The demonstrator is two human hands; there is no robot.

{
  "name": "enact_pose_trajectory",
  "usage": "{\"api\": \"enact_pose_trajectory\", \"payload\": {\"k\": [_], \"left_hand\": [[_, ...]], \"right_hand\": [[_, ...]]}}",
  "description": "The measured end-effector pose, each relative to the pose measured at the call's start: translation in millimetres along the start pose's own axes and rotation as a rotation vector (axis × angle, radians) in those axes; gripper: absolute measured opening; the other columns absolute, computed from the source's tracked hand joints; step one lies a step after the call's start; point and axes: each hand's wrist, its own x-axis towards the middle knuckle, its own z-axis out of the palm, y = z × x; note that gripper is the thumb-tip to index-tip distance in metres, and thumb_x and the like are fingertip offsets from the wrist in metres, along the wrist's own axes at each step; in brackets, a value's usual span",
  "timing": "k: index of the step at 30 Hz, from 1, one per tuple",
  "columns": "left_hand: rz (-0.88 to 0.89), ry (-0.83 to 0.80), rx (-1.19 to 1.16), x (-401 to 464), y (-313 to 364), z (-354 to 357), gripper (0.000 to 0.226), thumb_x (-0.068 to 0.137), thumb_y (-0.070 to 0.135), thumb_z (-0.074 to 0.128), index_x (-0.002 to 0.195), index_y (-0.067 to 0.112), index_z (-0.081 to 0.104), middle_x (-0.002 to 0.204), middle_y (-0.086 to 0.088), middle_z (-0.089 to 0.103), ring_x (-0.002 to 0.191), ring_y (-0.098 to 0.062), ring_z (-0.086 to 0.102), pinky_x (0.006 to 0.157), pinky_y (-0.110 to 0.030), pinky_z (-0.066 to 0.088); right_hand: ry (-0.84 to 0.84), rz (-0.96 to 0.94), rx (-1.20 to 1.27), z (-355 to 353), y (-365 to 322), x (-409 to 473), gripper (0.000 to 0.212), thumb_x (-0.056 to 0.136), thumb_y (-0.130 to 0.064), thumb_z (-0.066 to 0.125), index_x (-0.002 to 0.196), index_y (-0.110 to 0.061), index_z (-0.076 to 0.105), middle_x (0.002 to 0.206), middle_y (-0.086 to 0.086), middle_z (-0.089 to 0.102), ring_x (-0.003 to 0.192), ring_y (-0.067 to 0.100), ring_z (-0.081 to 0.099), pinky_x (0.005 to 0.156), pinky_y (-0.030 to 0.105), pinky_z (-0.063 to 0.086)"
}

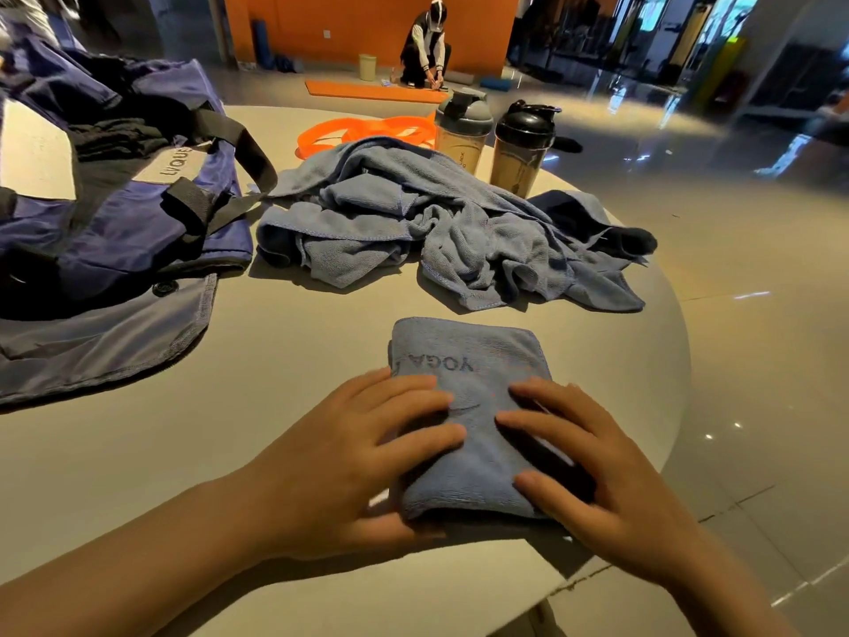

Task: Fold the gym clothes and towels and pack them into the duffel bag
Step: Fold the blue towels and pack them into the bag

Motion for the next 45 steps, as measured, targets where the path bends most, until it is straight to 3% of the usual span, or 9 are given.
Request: {"api": "enact_pose_trajectory", "payload": {"k": [7,14,19,23,26,29,33,39,45], "left_hand": [[0.257,0.243,0.03,3,4,1,0.022,0.103,0.027,0.043,0.116,0.011,0.052,0.108,-0.008,0.062,0.088,-0.024,0.064,0.069,-0.036,0.054],[-0.354,0.426,-0.661,53,12,-66,0.014,0.09,0.046,0.052,0.1,0.039,0.056,0.101,0.019,0.062,0.096,-0.001,0.063,0.067,-0.013,0.053],[-0.755,0.151,-1.074,75,-15,-80,0.018,0.092,0.032,0.053,0.106,0.026,0.062,0.101,0.002,0.068,0.066,-0.007,0.066,0.05,-0.018,0.049],[-0.958,0.085,-0.685,62,-39,-36,0.016,0.097,0.031,0.053,0.104,0.02,0.062,0.111,-0.008,0.065,0.071,-0.017,0.062,0.06,-0.031,0.057],[-0.757,0.179,-0.205,43,-44,-19,0.033,0.094,0.047,0.05,0.115,0.024,0.061,0.123,0.002,0.057,0.102,-0.015,0.057,0.084,-0.029,0.044],[-0.453,0.148,-0.201,34,-19,-20,0.064,0.083,0.067,0.033,0.126,0.028,0.058,0.132,0.007,0.051,0.119,-0.011,0.047,0.094,-0.023,0.034],[-0.408,-0.238,0.029,25,3,-8,0.08,0.074,0.083,0.008,0.147,0.052,0.002,0.155,0.023,-0.016,0.145,-0.006,-0.011,0.117,-0.036,-0.006],[-0.427,-0.39,0.015,7,-9,-2,0.074,0.066,0.086,-0.007,0.131,0.06,-0.032,0.14,0.029,-0.043,0.129,0.006,-0.041,0.113,-0.039,-0.023],[-0.547,-0.181,0.038,-21,-36,-22,0.072,0.068,0.085,-0.002,0.136,0.061,-0.01,0.154,0.023,-0.021,0.143,0.001,-0.018,0.115,-0.033,-0.017]], "right_hand": [[-0.07,-0.029,-0.025,-14,9,-21,0.044,0.089,-0.064,0.041,0.132,-0.054,0.044,0.142,-0.03,0.038,0.132,-0.007,0.036,0.101,0.012,0.037],[0.182,-0.038,0.257,-63,-27,30,0.027,0.089,-0.051,0.05,0.108,-0.034,0.061,0.102,-0.018,0.065,0.095,0.003,0.062,0.076,0.012,0.05],[0.163,0.313,0.422,-60,-23,77,0.033,0.092,-0.038,0.053,0.097,-0.008,0.067,0.091,0.004,0.065,0.08,0.012,0.06,0.071,0.025,0.048],[0.142,0.544,0.3,-22,5,91,0.044,0.099,-0.041,0.044,0.095,-0.003,0.064,0.092,0.019,0.065,0.073,0.023,0.056,0.066,0.037,0.047],[0.216,0.583,0.27,-15,17,85,0.029,0.101,-0.034,0.039,0.101,-0.016,0.061,0.098,0.006,0.065,0.084,0.018,0.062,0.078,0.037,0.055],[0.318,0.419,0.18,-17,14,71,0.019,0.1,-0.025,0.043,0.1,-0.023,0.062,0.097,-0.008,0.064,0.088,0.007,0.061,0.081,0.029,0.055],[0.198,0.219,0.053,-5,-14,59,0.03,0.101,-0.032,0.037,0.12,-0.025,0.06,0.113,-0.017,0.057,0.094,-0.006,0.05,0.085,0.002,0.036],[-0.23,0.217,-0.185,22,-10,65,0.053,0.1,-0.052,0.021,0.149,-0.042,0.006,0.159,-0.017,-0.006,0.144,0.001,-0.008,0.12,0.037,-0.004],[-0.151,0.228,-0.659,16,-20,67,0.072,0.082,-0.068,-0.002,0.144,-0.045,0.027,0.158,-0.005,0.022,0.144,0.024,0.021,0.114,0.056,0.015]]}}
